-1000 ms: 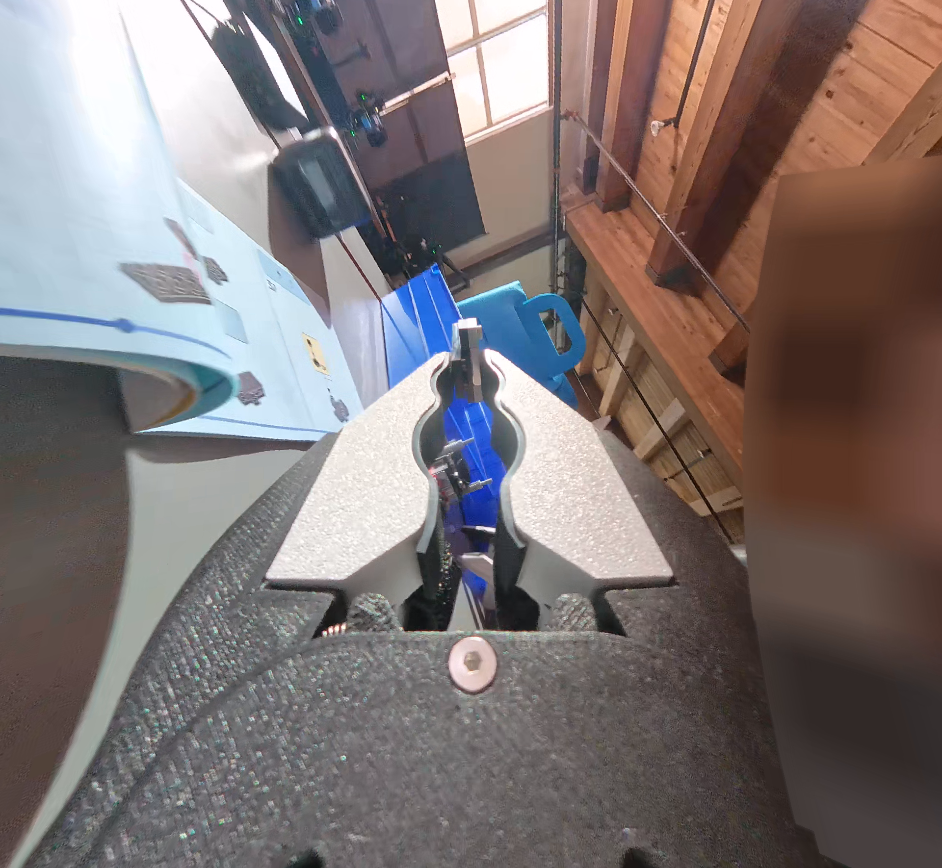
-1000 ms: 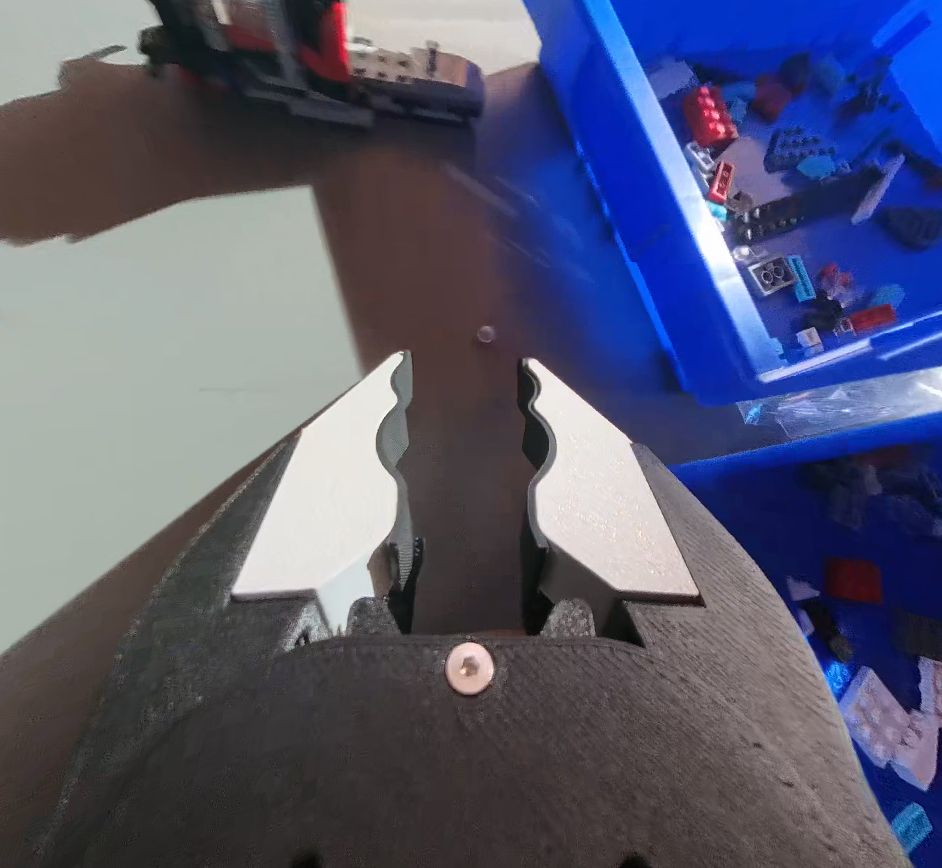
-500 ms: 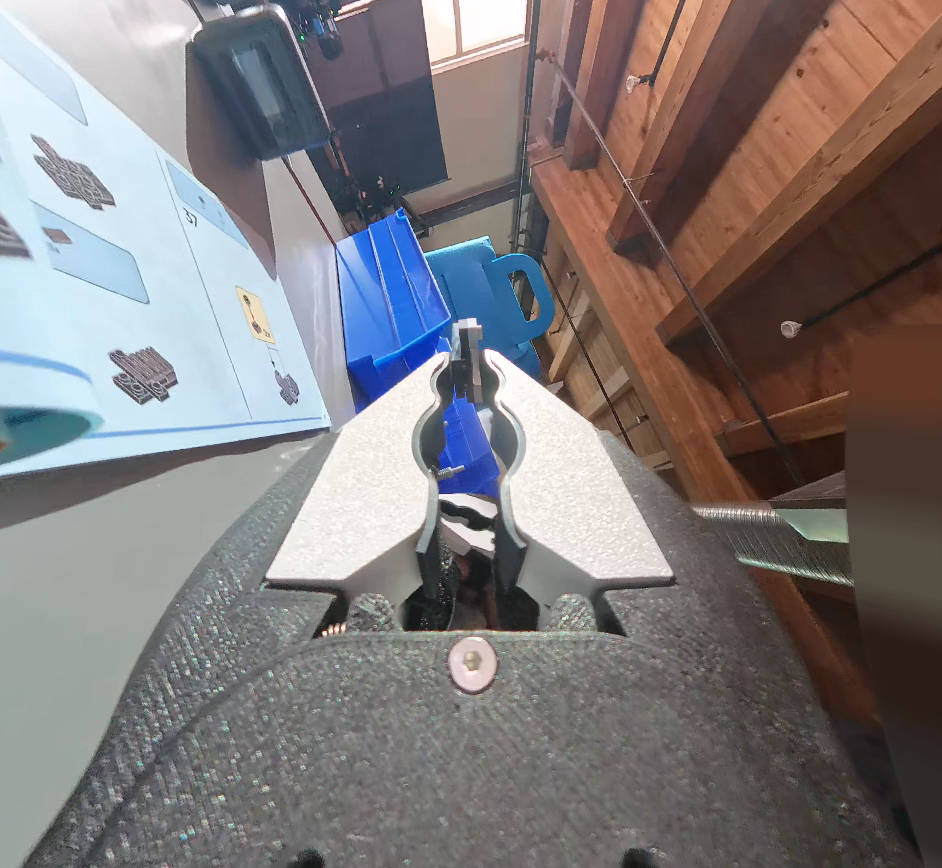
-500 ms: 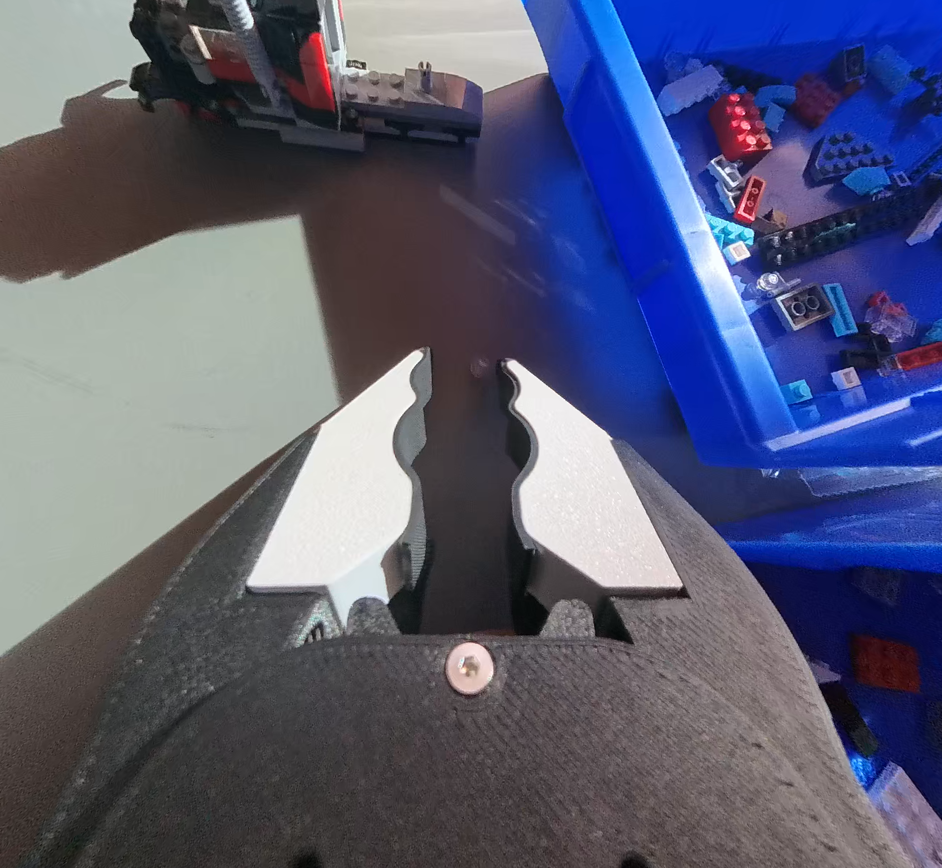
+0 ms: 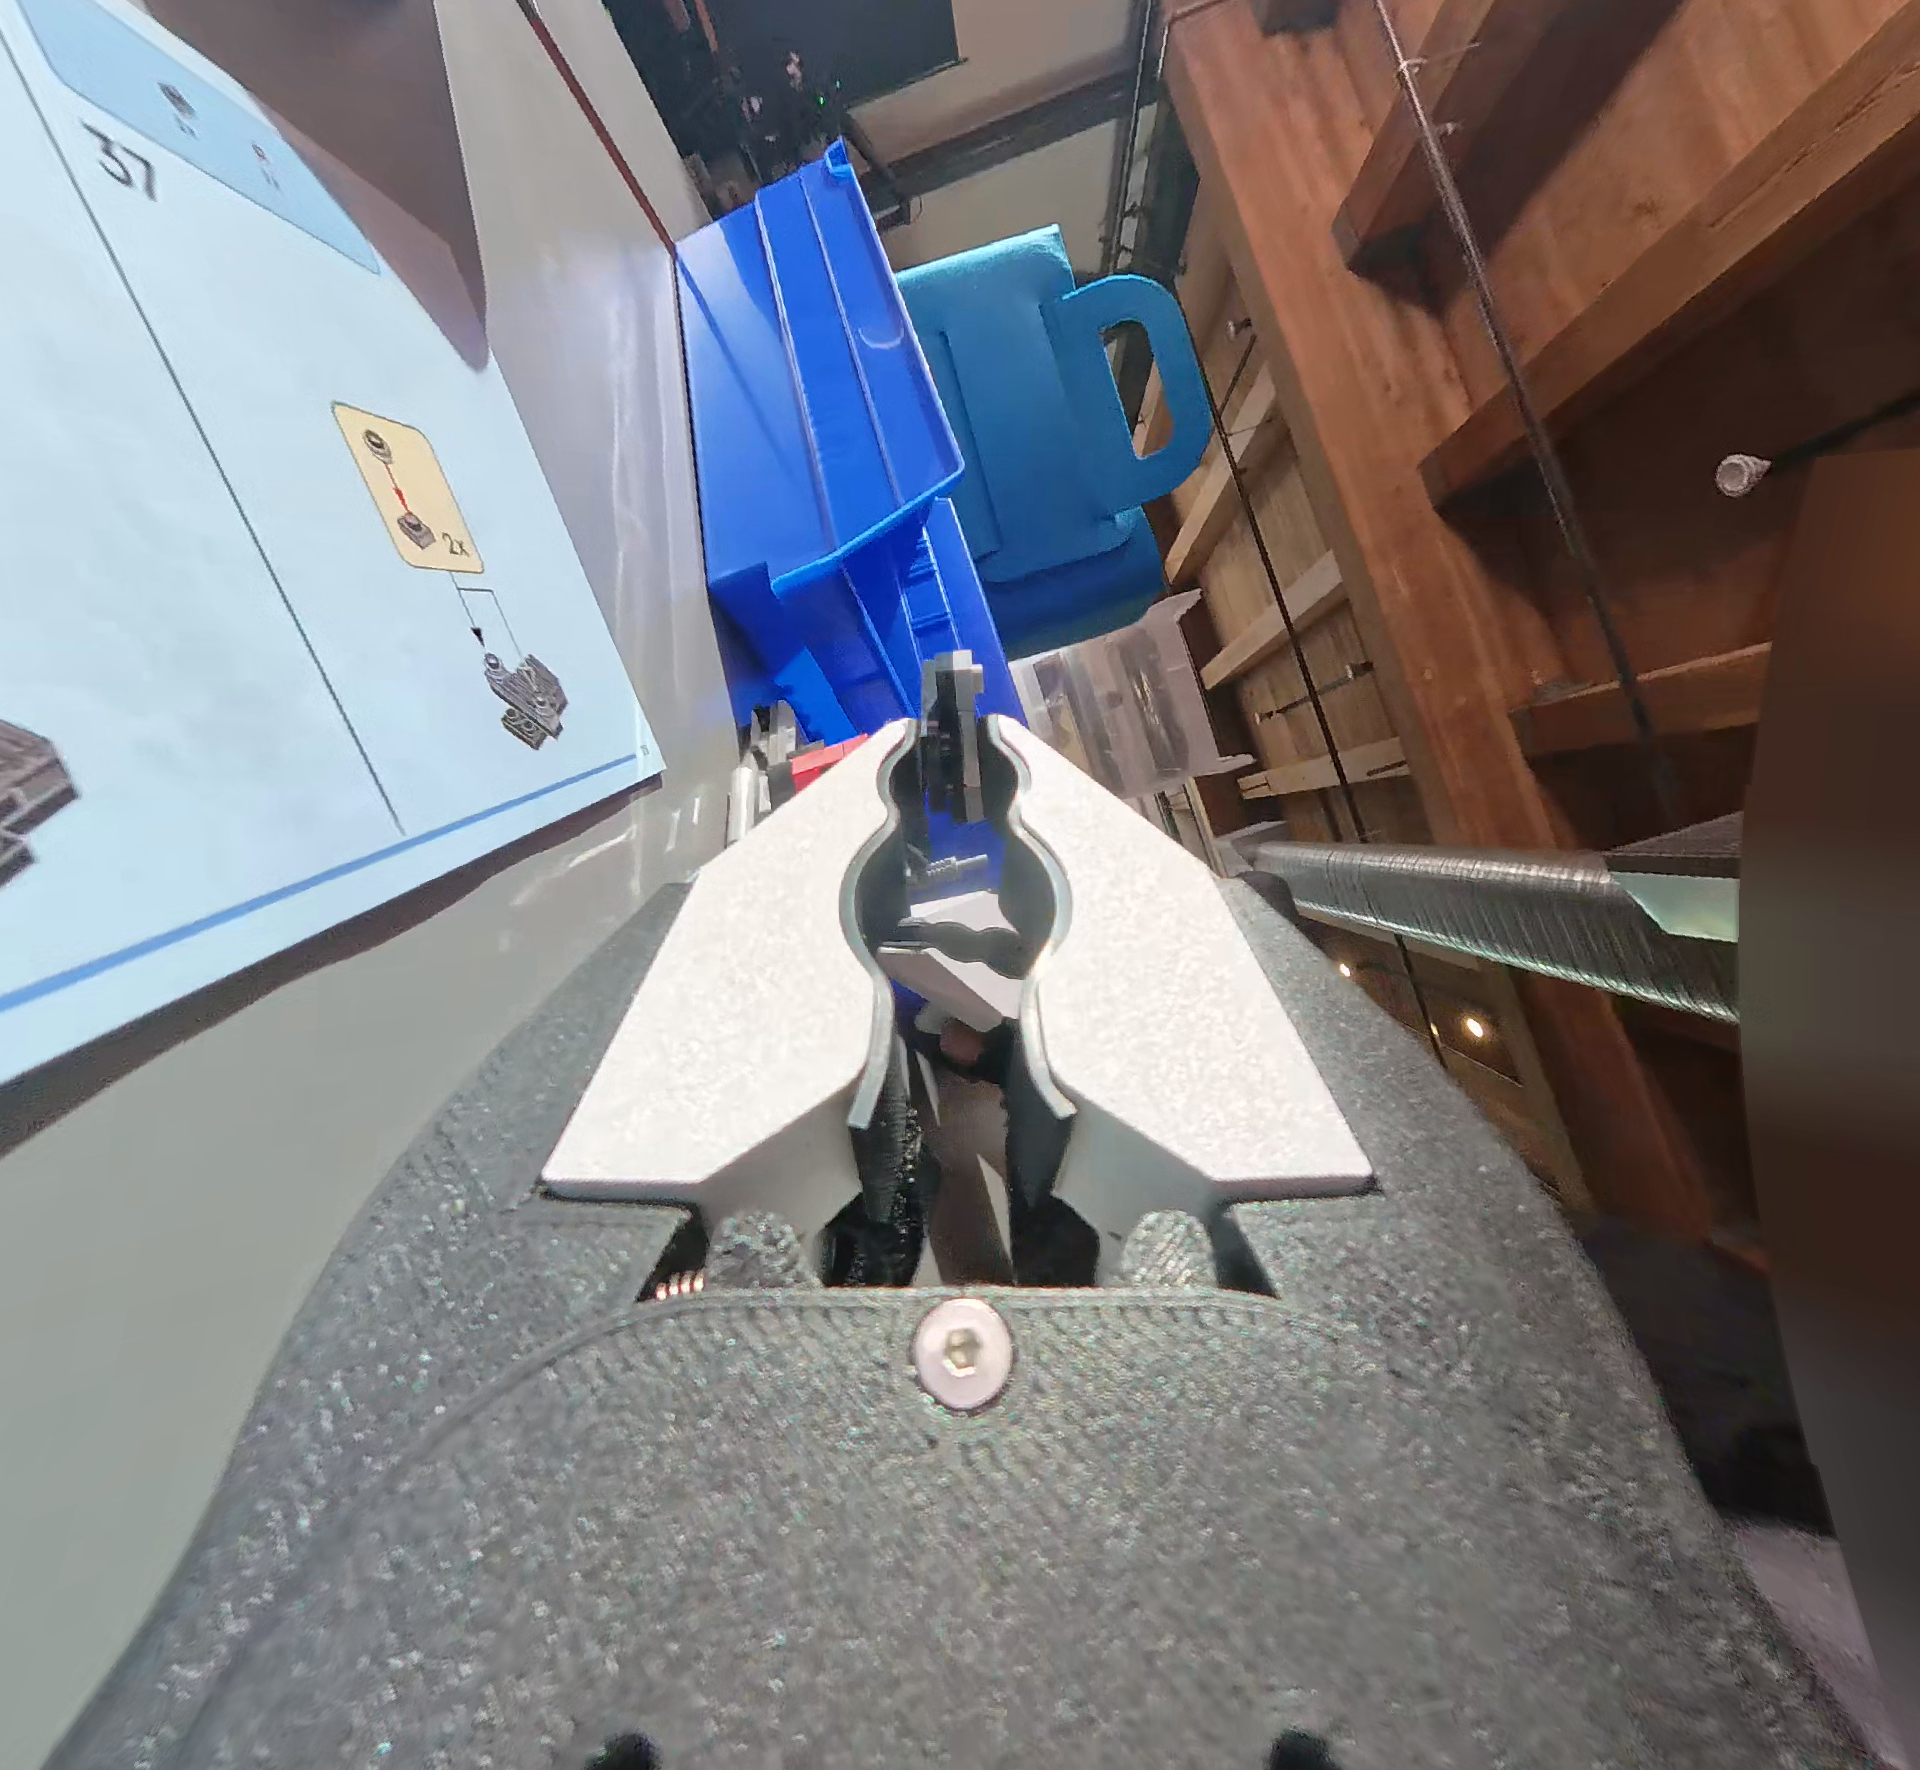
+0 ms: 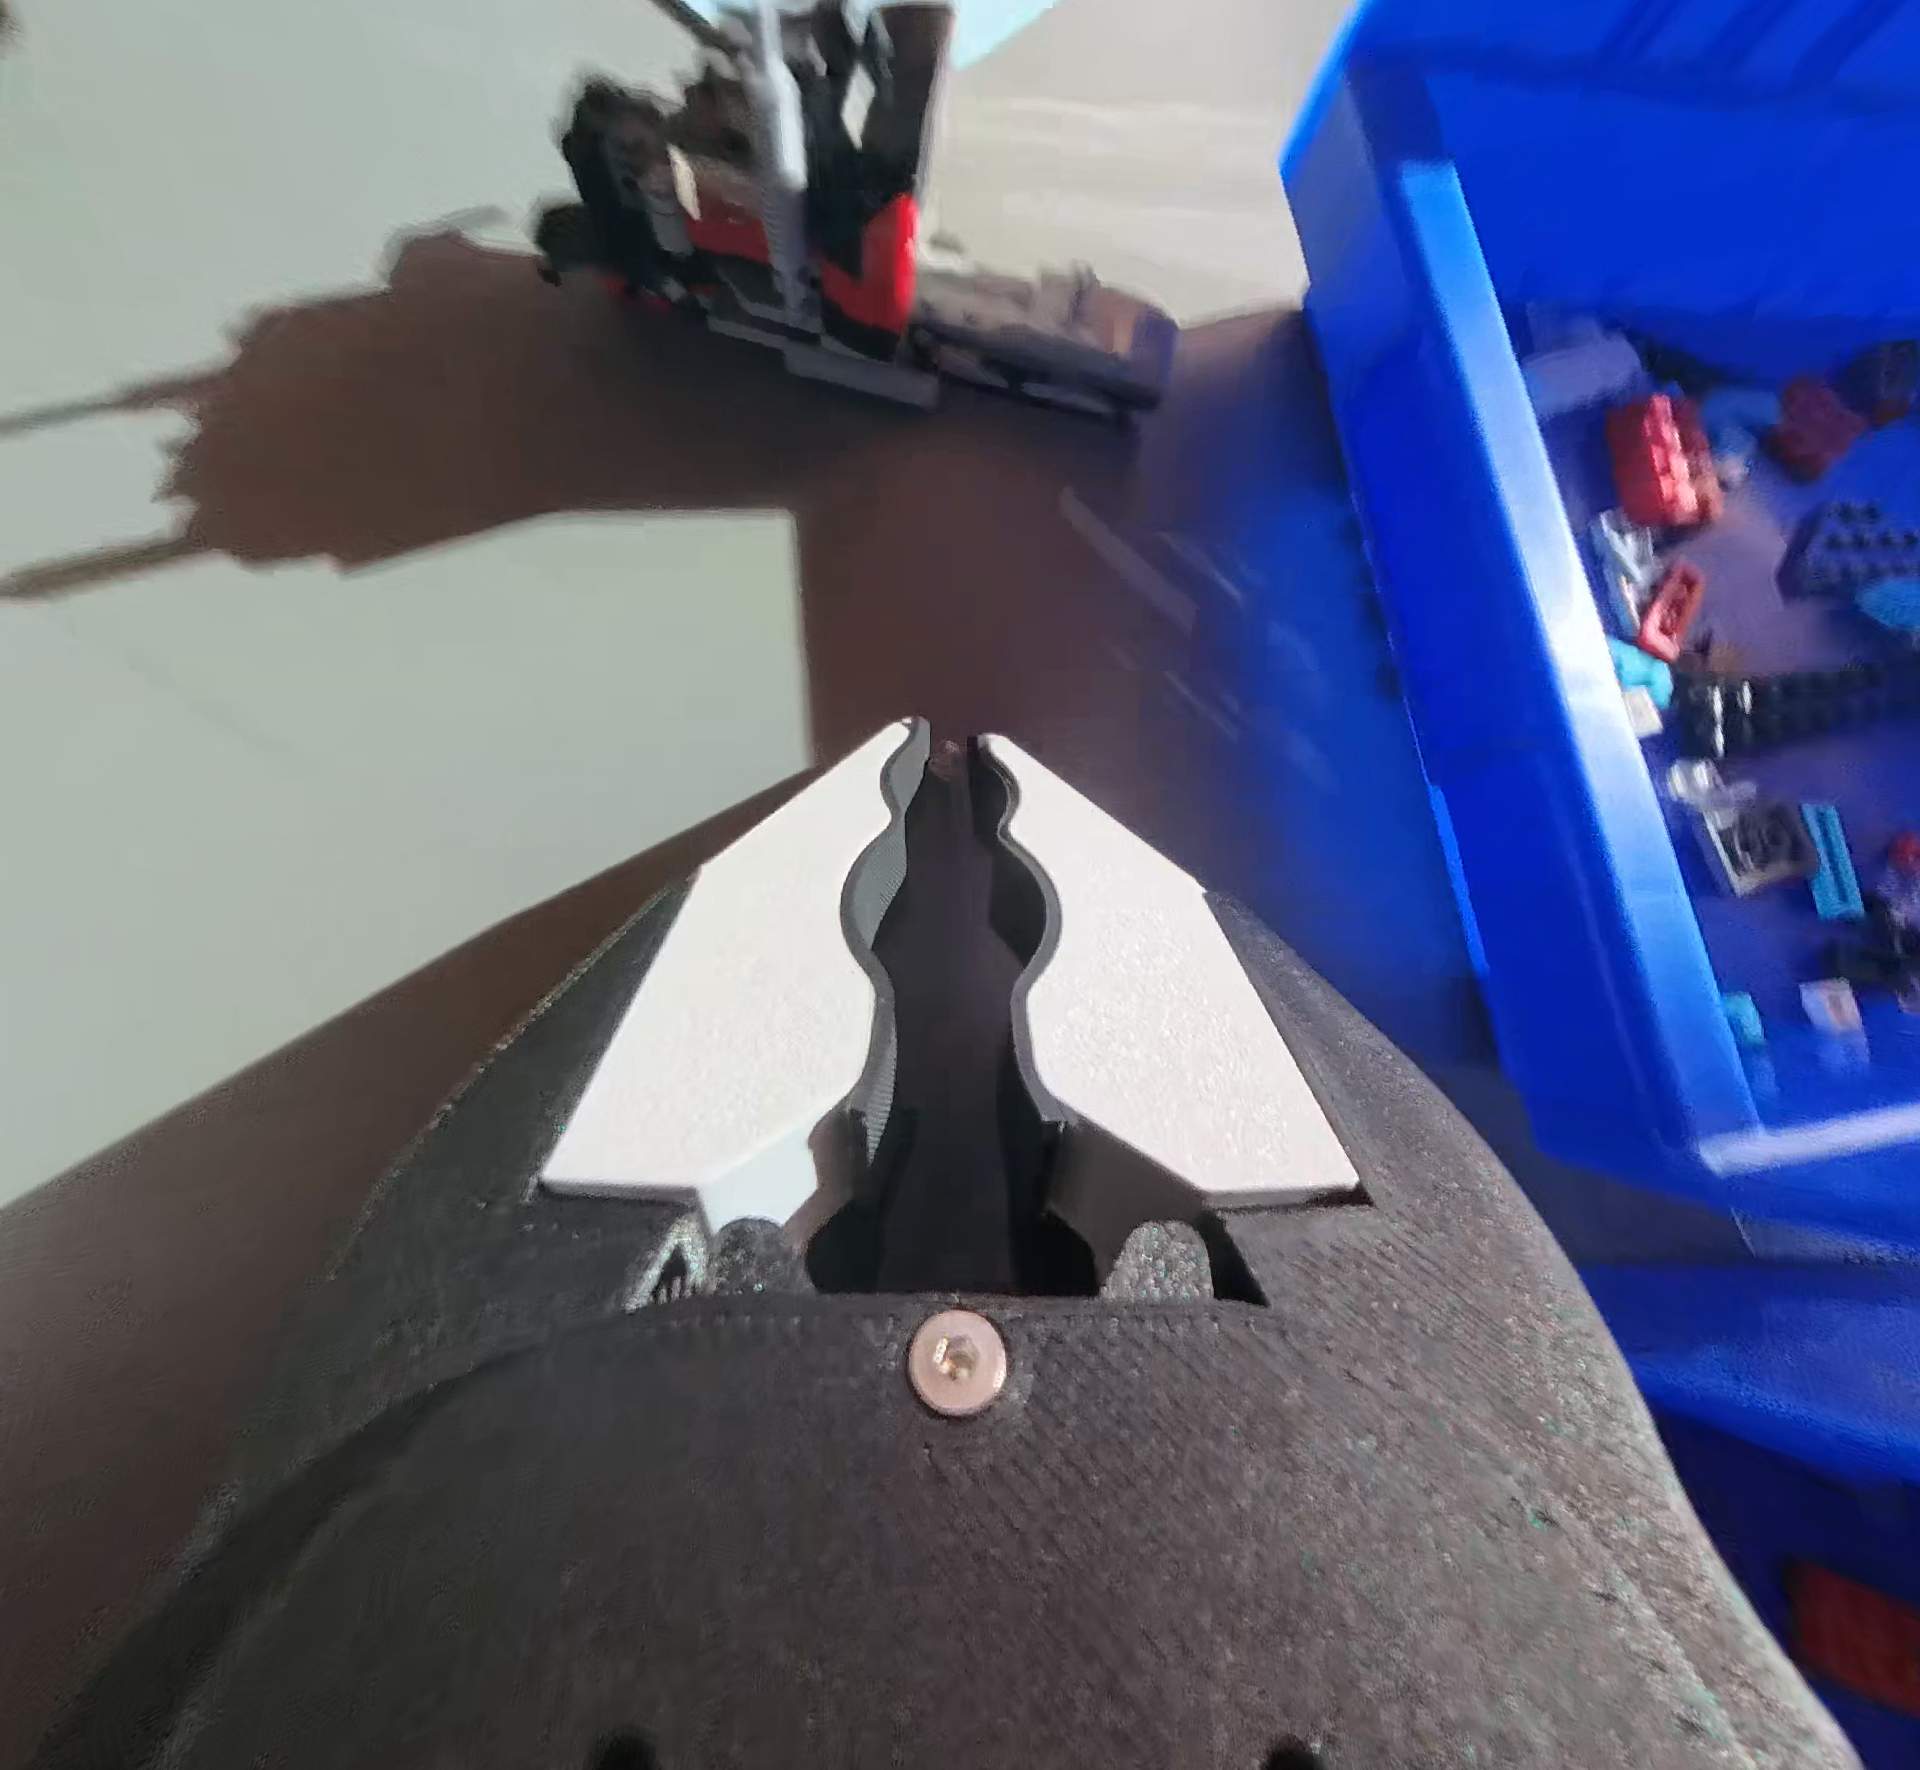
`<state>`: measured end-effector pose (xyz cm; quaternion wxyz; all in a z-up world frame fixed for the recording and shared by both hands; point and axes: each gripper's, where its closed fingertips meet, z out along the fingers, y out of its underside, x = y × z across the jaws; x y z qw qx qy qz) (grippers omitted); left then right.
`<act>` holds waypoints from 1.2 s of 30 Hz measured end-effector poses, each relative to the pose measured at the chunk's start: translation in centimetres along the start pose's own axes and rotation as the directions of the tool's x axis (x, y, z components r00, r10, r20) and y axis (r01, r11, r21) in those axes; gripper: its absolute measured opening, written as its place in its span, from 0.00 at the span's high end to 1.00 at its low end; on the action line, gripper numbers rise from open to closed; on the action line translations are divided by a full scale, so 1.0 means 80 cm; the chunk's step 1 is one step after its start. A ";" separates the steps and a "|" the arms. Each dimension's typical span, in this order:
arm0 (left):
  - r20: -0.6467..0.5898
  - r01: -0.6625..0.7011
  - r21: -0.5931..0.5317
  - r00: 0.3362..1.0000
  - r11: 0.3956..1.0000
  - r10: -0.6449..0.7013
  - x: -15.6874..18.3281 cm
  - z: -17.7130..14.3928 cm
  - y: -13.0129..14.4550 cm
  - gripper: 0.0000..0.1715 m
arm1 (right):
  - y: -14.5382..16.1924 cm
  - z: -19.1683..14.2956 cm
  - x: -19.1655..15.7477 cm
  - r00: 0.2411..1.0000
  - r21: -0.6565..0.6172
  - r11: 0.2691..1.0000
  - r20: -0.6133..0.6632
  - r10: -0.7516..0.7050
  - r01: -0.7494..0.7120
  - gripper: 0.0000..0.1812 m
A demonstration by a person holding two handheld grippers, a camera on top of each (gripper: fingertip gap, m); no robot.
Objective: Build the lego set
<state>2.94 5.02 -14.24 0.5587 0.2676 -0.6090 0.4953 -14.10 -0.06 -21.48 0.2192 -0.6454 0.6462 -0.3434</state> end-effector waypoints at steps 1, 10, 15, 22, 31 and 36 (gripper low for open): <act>-0.015 0.014 -0.016 1.000 1.000 -0.014 0.001 0.004 0.004 0.94 | -0.015 0.001 -0.009 1.000 0.043 0.999 0.023 -0.011 0.010 0.95; -0.027 0.079 0.001 0.996 0.997 -0.079 -0.001 0.003 0.004 0.94 | -0.195 0.018 -0.094 0.972 0.450 0.881 0.101 -0.211 0.144 0.96; -0.017 0.071 -0.001 0.997 0.997 -0.071 -0.002 0.002 0.006 0.94 | -0.226 0.050 -0.098 0.974 0.458 0.870 0.033 -0.223 0.183 0.96; -0.047 0.069 -0.025 0.996 0.997 -0.070 0.004 0.001 0.010 0.94 | -0.218 0.065 -0.087 0.970 0.406 0.881 -0.087 -0.228 0.243 0.95; -0.032 0.062 -0.032 0.997 0.998 -0.063 0.002 0.003 0.012 0.94 | -0.214 0.065 -0.084 0.973 0.404 0.886 -0.073 -0.218 0.229 0.95; -0.020 0.056 -0.033 0.998 0.998 -0.056 0.000 0.005 0.013 0.94 | -0.215 0.068 -0.082 0.976 0.406 0.888 -0.062 -0.207 0.215 0.95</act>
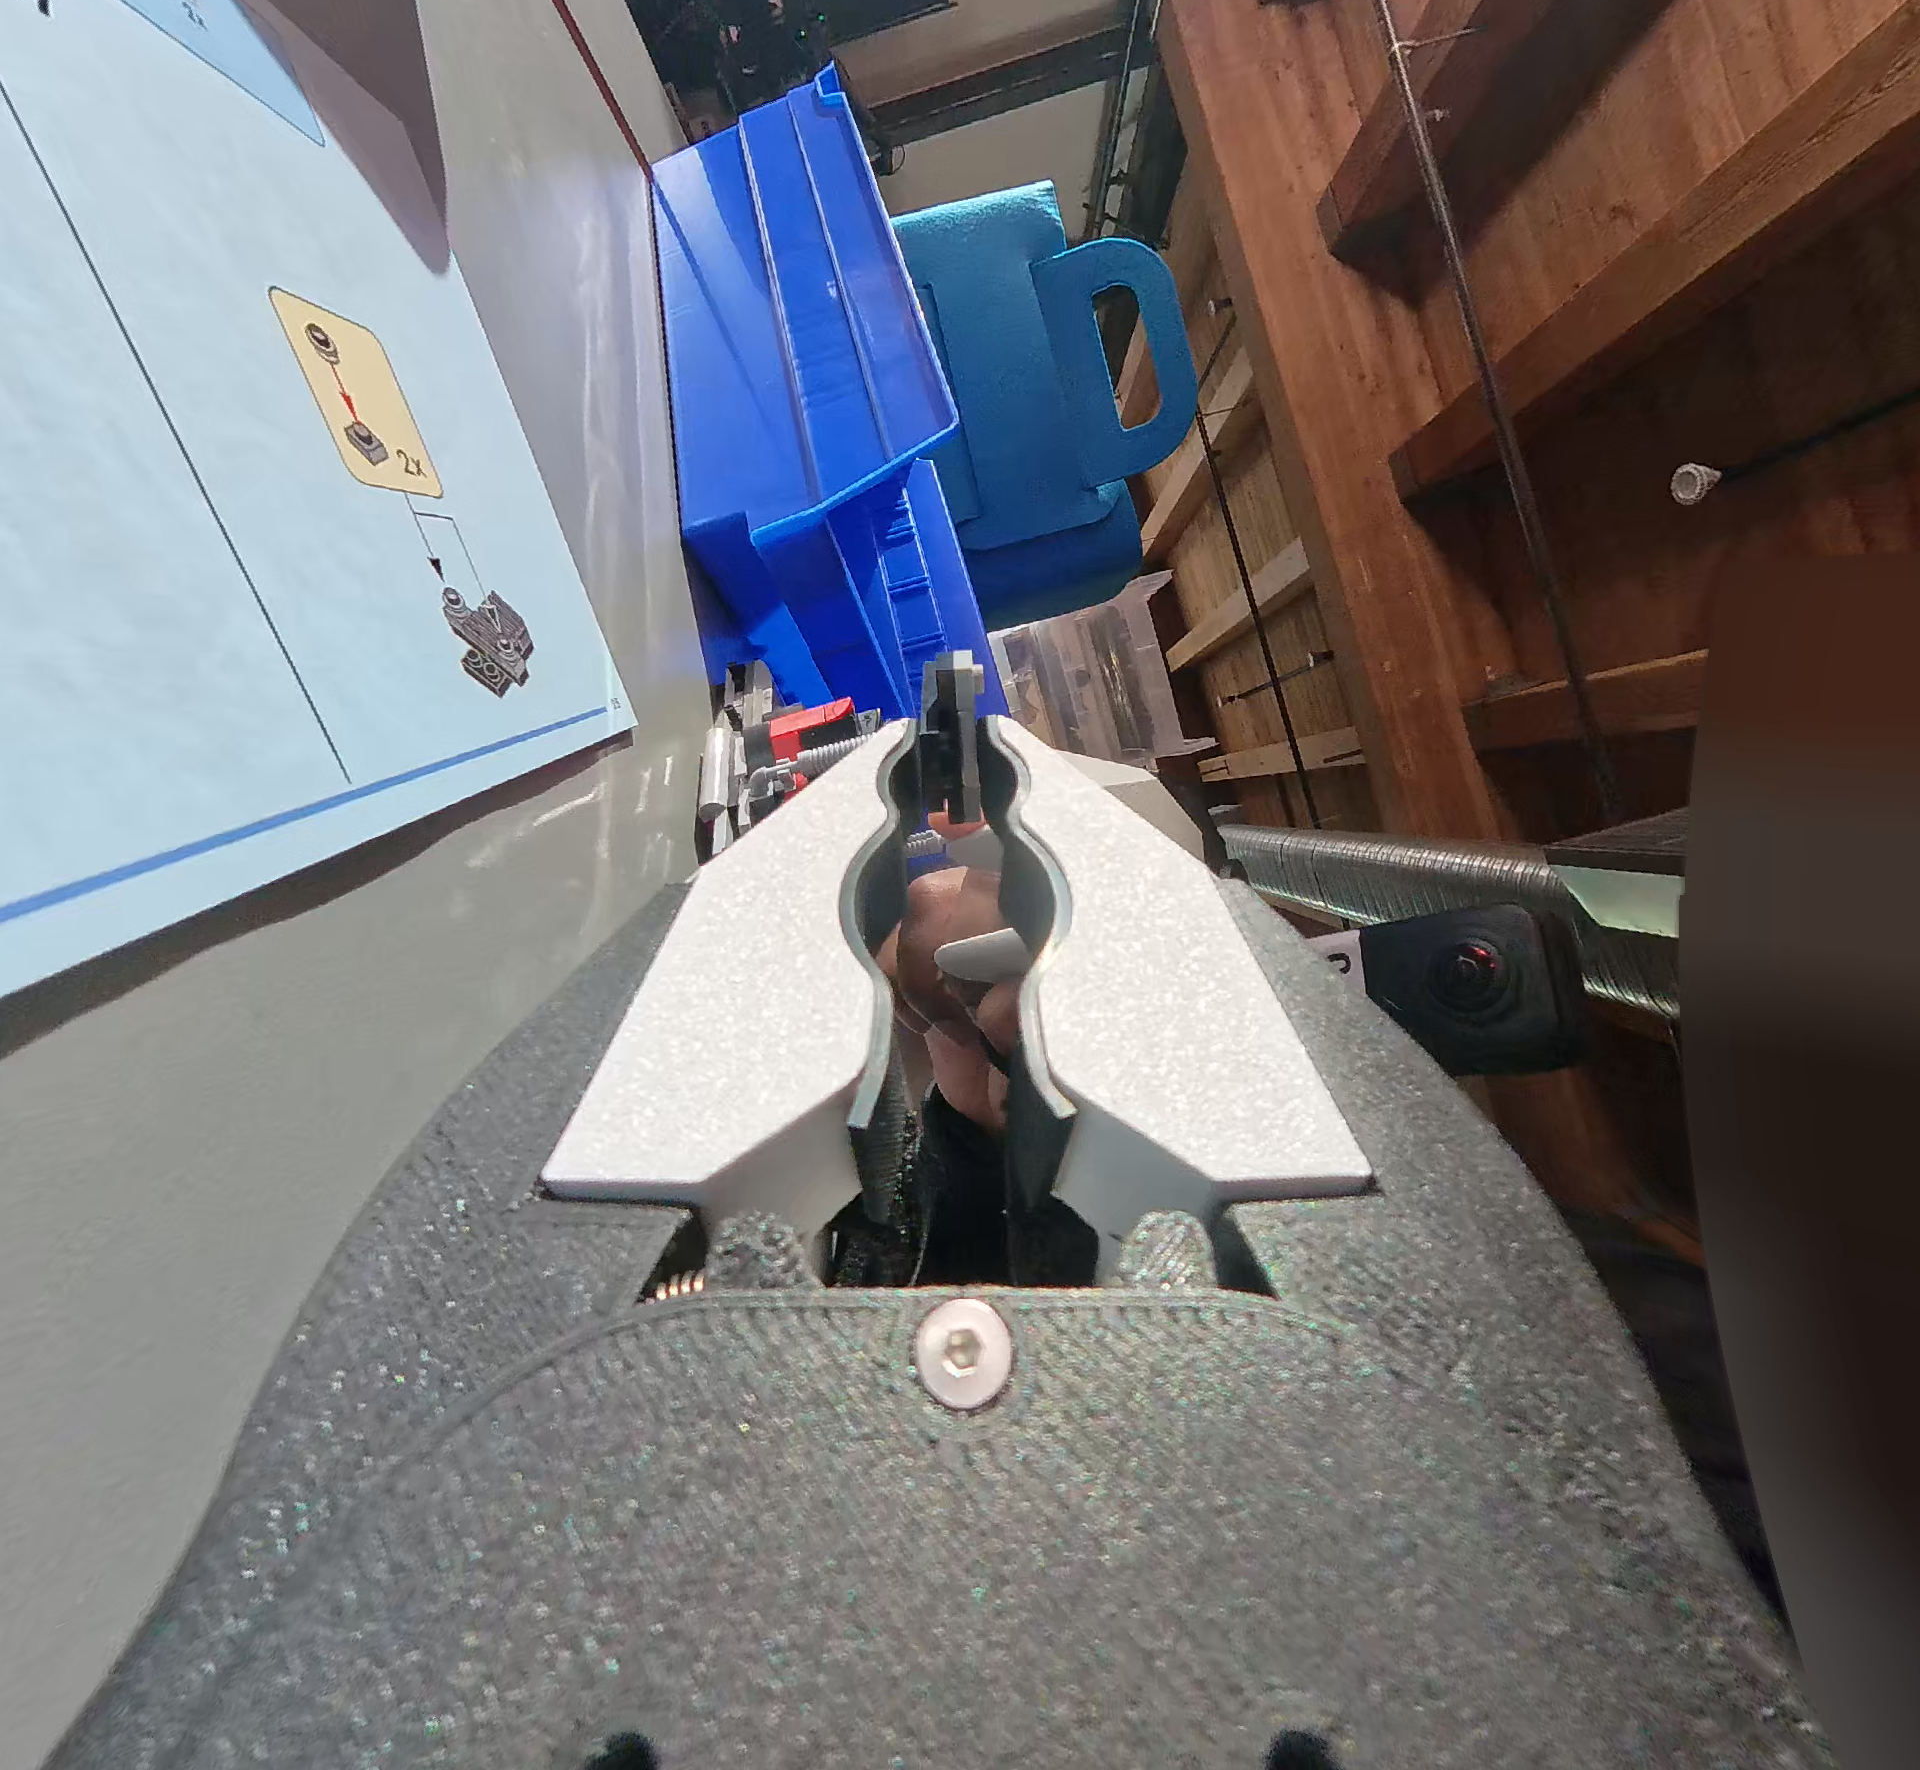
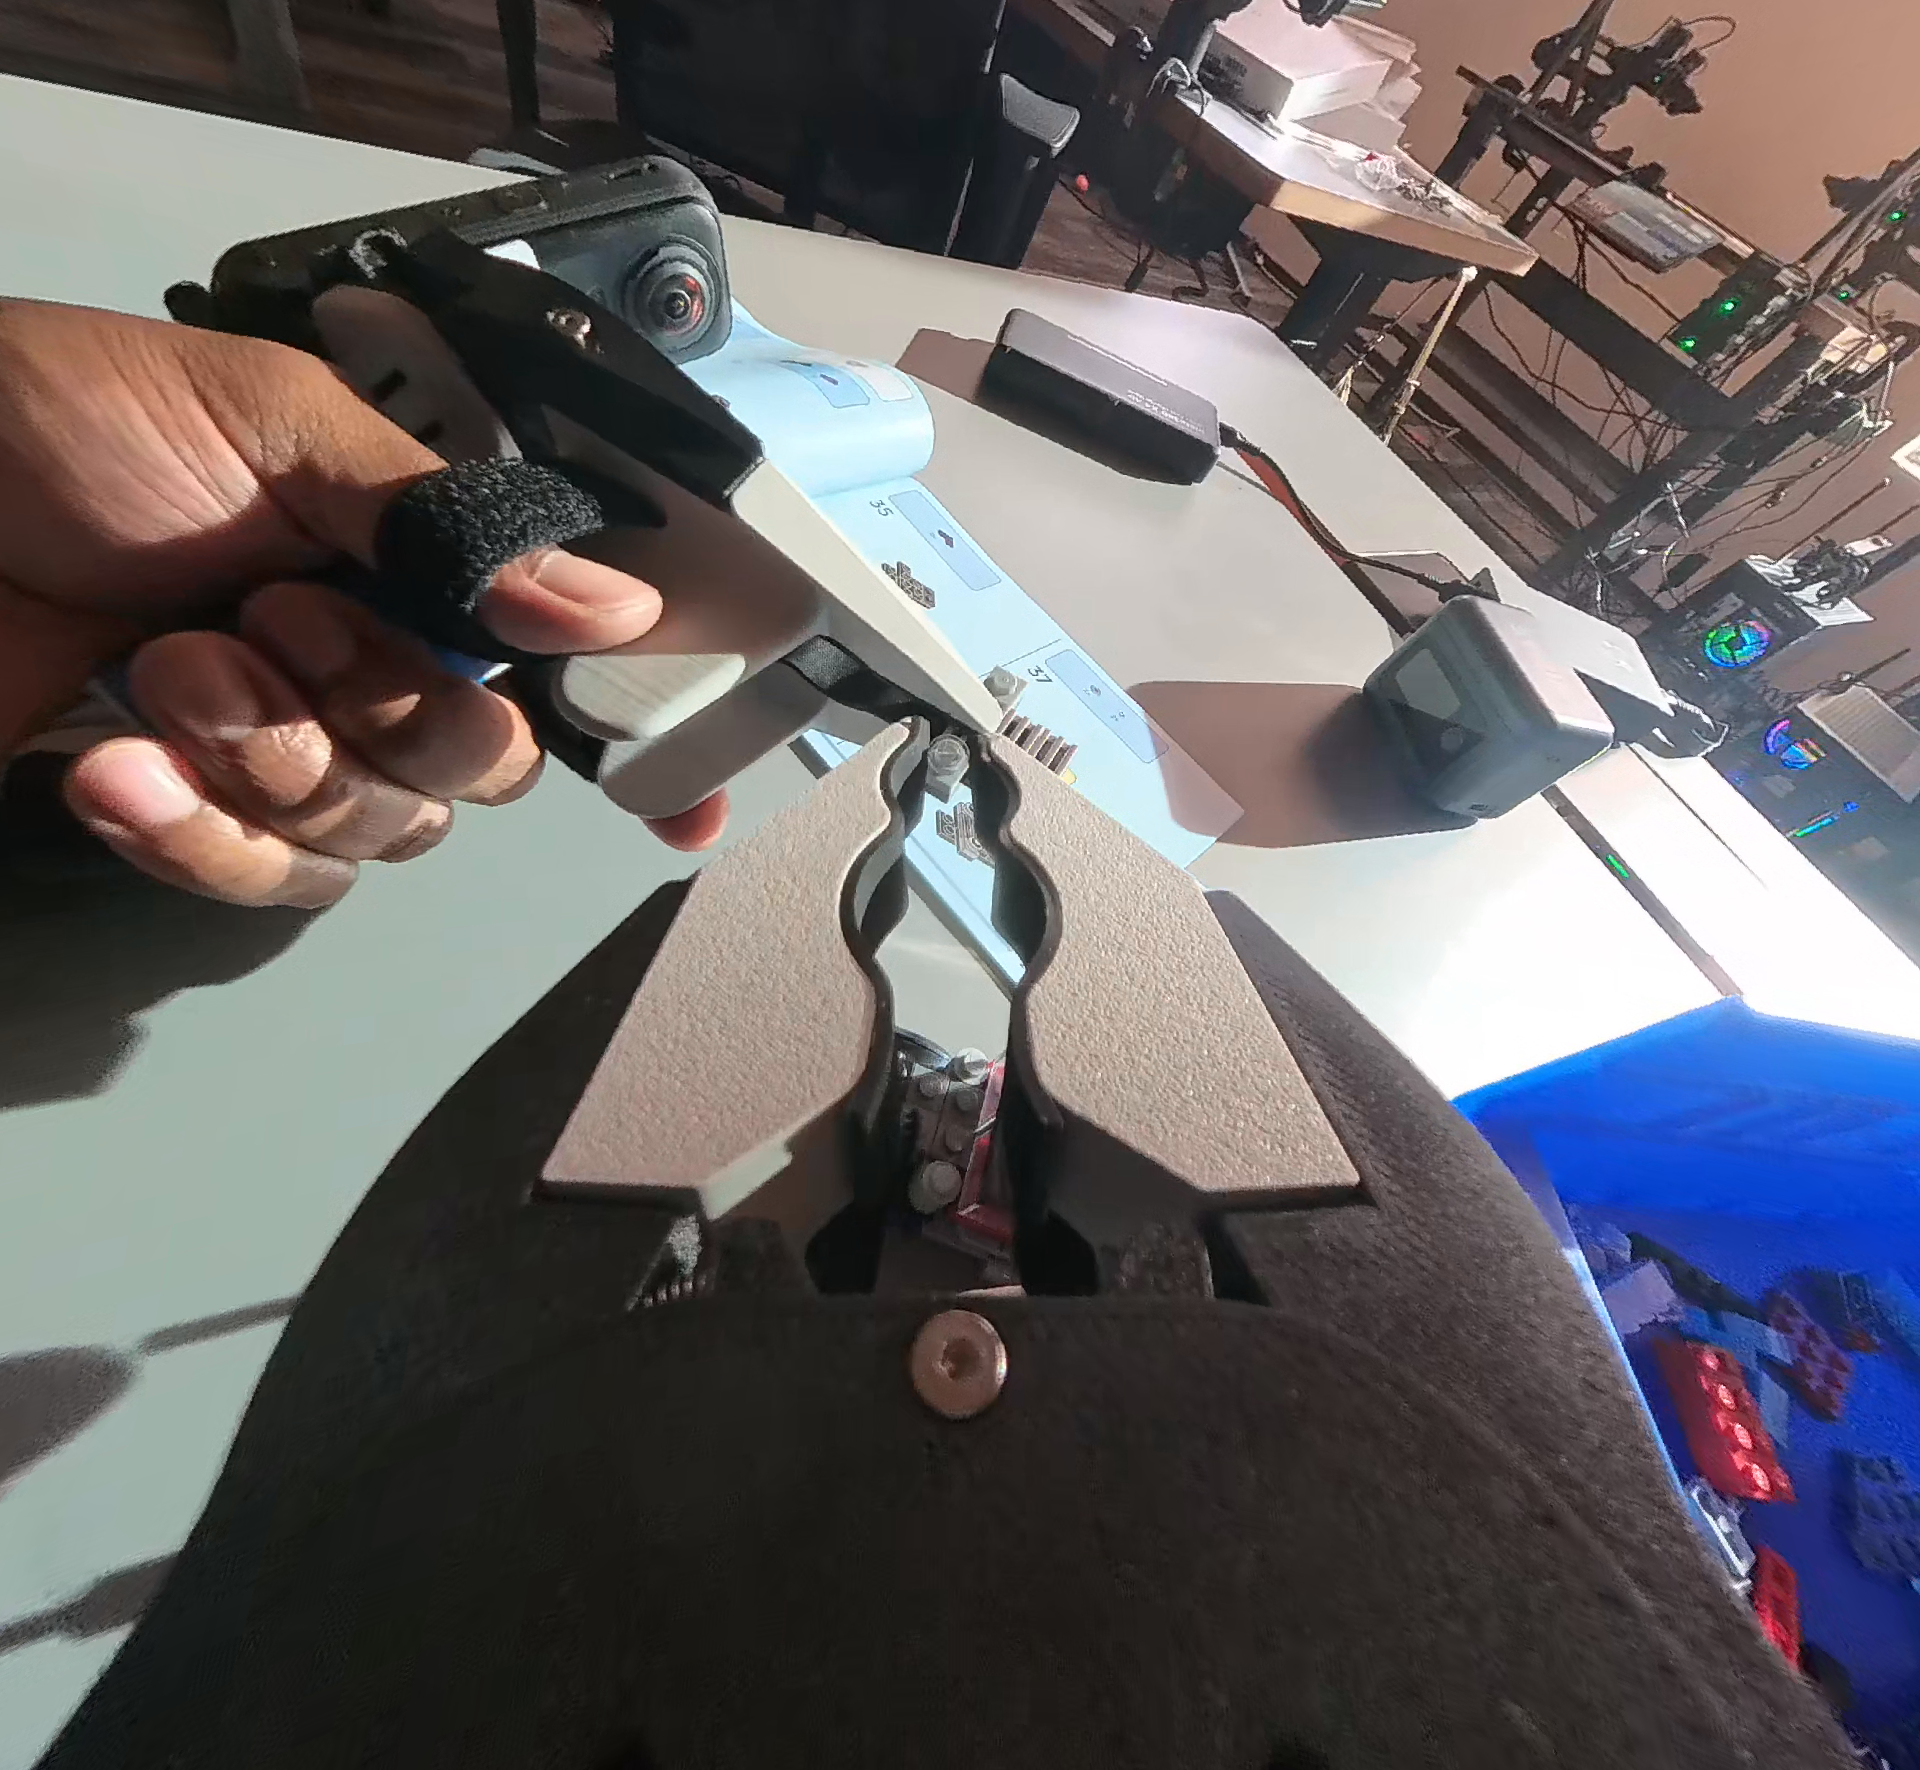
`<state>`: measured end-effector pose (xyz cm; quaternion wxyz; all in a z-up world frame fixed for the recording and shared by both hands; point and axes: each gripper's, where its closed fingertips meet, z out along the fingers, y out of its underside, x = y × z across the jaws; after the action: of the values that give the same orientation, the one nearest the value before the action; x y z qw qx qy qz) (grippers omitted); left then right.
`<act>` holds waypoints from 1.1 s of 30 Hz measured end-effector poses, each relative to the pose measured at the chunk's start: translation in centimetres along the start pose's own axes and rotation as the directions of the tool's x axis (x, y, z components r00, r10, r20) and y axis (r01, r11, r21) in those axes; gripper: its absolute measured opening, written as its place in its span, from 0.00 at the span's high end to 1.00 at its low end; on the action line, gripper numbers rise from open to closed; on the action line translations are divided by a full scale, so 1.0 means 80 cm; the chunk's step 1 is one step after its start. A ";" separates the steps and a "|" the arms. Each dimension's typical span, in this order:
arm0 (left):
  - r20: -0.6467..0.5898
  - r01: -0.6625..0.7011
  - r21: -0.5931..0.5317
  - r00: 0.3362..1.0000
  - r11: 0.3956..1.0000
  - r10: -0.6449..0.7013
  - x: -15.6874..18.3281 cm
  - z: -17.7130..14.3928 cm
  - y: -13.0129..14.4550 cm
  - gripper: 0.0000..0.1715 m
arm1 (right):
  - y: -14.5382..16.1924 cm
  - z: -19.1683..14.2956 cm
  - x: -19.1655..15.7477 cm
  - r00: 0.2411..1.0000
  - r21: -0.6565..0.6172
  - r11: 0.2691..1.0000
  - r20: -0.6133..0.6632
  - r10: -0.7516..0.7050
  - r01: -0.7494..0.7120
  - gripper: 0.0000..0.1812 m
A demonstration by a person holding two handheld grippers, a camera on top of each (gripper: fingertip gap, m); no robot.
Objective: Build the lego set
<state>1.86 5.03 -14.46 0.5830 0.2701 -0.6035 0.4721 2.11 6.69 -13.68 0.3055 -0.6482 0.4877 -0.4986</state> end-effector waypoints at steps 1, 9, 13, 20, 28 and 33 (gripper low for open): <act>0.000 0.001 0.001 1.000 1.000 -0.001 0.000 0.000 0.000 0.94 | 0.000 0.000 0.000 1.000 -0.001 1.000 0.000 0.001 -0.001 0.95; -0.019 0.019 0.006 1.000 1.000 -0.019 0.002 -0.002 -0.001 0.94 | 0.000 0.003 -0.001 1.000 0.002 1.000 -0.010 -0.005 0.005 0.95; -0.020 0.025 0.007 0.999 1.000 -0.025 0.002 -0.002 -0.002 0.94 | -0.001 0.005 -0.002 1.000 0.003 1.000 -0.012 -0.005 0.005 0.94; -0.023 0.038 0.014 0.999 0.999 -0.038 0.001 -0.002 -0.004 0.94 | -0.001 0.007 -0.002 1.000 0.006 1.000 -0.017 -0.011 0.012 0.93; -0.032 0.052 0.032 0.998 0.998 -0.051 0.001 -0.004 -0.008 0.94 | -0.003 0.004 -0.001 1.000 0.015 1.000 -0.021 0.012 -0.012 0.88; -0.085 0.070 0.061 0.994 0.996 -0.064 0.008 -0.009 -0.015 0.94 | -0.007 -0.010 0.016 0.882 0.013 0.882 0.035 0.471 -0.472 0.84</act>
<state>3.15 5.31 -13.63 0.6142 0.2888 -0.5541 0.4821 1.53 5.78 -12.51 0.4317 -0.5147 0.6206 -0.4045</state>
